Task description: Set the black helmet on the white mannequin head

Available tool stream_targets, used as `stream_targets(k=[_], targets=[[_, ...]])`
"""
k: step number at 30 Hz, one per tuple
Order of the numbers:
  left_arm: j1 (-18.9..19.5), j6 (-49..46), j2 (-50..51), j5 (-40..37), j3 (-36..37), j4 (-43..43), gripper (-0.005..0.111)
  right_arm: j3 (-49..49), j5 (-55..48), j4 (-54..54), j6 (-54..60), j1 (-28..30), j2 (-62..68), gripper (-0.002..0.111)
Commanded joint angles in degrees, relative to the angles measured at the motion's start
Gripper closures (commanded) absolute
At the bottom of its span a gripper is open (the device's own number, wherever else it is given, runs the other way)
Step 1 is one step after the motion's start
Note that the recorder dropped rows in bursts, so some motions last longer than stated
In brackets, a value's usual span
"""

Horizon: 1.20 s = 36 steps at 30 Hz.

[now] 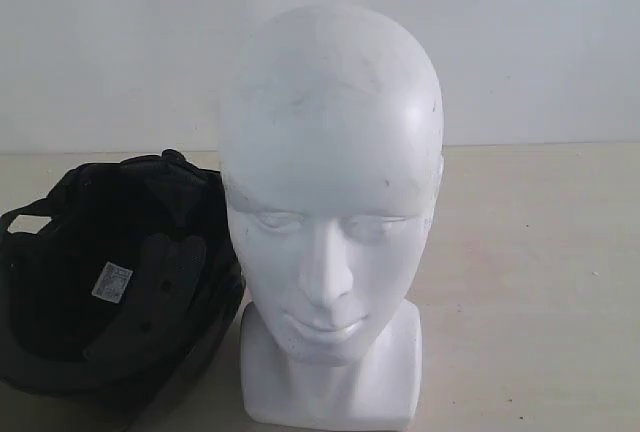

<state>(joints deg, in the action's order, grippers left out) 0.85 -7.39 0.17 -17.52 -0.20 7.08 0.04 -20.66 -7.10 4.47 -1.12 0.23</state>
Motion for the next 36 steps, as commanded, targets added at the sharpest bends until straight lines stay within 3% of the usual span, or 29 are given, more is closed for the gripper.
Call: stream_targets(k=[1, 14, 18, 19, 22, 25, 27, 30, 36], targets=[[0.17, -0.16, -0.17, 0.00, 0.20, 0.42, 0.102, -0.04, 0.27, 0.04, 0.40, -0.10, -0.23, 0.109], [0.15, -0.16, -0.17, 1.29, 0.20, 0.42, 0.102, -0.04, 0.27, 0.04, 0.40, -0.10, -0.23, 0.109], [0.15, 0.31, -0.17, 21.03, 0.20, 0.77, 0.102, -0.04, 0.27, 0.04, 0.40, -0.10, -0.23, 0.109], [0.15, 0.56, -0.17, 26.29, -0.85, 1.43, 0.102, -0.04, 0.27, 0.04, 0.40, -0.10, -0.23, 0.109], [0.15, -1.46, 0.24, 24.63, -9.71, 1.55, 0.102, -0.04, 0.27, 0.04, 0.40, -0.10, -0.23, 0.109], [0.15, -4.08, 13.05, 10.02, -24.28, 0.93, 0.102, -0.04, 0.27, 0.04, 0.40, -0.10, -0.23, 0.109], [0.15, -4.08, 21.25, 5.13, -30.12, 0.81, 0.102, -0.04, 0.27, 0.04, 0.40, -0.10, -0.23, 0.109], [0.15, -4.08, 29.47, 10.91, -33.92, 0.81, 0.102, -0.04, 0.27, 0.04, 0.40, -0.10, -0.23, 0.109], [0.15, -0.93, 34.04, 18.01, -34.17, 1.14, 0.102, -0.04, 0.27, 0.04, 0.40, -0.10, -0.23, 0.109]])
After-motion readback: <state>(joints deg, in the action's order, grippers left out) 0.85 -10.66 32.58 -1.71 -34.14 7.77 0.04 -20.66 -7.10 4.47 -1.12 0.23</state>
